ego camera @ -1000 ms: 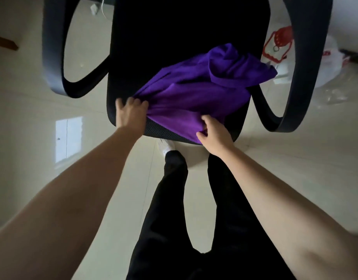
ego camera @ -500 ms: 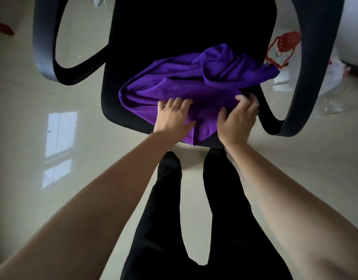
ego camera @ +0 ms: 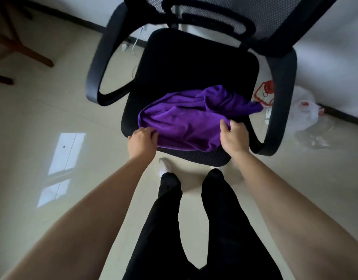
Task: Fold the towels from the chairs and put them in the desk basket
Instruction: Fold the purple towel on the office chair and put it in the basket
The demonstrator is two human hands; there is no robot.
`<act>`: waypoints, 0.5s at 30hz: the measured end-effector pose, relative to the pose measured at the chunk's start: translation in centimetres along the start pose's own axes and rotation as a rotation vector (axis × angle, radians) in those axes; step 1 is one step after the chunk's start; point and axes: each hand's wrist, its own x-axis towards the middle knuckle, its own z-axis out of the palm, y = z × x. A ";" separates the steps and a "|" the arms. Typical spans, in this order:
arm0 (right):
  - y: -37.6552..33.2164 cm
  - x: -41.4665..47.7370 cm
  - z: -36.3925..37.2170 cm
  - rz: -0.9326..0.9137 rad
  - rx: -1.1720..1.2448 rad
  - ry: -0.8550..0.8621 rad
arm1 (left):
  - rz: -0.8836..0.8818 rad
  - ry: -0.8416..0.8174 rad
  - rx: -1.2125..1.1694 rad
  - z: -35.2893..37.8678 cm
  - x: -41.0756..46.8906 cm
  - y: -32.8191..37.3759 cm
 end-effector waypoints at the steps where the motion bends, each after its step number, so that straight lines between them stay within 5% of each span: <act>1: -1.2 -0.7 -1.4 -0.021 0.040 0.045 | -0.035 0.049 -0.048 -2.2 0.1 0.2; 6: -8.8 -4.4 -10.1 -0.023 0.165 0.103 | -0.145 0.266 -0.306 -14.7 0.5 2.9; 15: -16.6 -10.5 -19.9 0.130 0.724 0.073 | 0.027 0.433 -0.564 -29.0 -2.7 7.5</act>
